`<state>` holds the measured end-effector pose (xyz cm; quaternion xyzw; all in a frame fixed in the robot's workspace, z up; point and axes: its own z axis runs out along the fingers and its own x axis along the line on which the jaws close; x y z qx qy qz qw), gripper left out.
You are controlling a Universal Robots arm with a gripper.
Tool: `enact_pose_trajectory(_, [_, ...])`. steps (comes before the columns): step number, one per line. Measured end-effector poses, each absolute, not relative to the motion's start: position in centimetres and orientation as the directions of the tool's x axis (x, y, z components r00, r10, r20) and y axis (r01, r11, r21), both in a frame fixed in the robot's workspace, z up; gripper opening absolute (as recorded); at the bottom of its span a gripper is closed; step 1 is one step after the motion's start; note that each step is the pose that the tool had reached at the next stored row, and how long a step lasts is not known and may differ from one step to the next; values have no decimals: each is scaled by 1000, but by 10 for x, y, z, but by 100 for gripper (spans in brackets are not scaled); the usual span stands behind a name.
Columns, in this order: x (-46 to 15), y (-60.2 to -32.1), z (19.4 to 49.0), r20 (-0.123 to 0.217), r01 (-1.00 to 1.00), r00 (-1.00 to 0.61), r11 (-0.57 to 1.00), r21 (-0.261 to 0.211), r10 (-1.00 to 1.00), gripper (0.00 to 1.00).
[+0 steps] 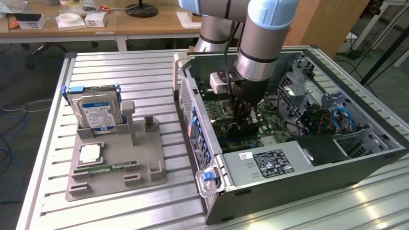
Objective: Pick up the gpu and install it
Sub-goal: 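Insert the gpu into the slot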
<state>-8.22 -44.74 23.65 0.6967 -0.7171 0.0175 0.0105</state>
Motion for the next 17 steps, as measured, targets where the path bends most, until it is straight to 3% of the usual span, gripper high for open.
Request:
enact_pose_trajectory(12, [-84,-447,235,37,-1000,-30,30,-11,-999,27])
enact_pose_trajectory(14, [-84,-447,236,39,-1000,-30,29,-10,-999,32])
enact_pose_trajectory(16, [-84,-447,236,39,-1000,-29,29,-10,-999,45])
enact_pose_trajectory(17, [-84,-447,236,39,-1000,-29,29,-10,-999,45])
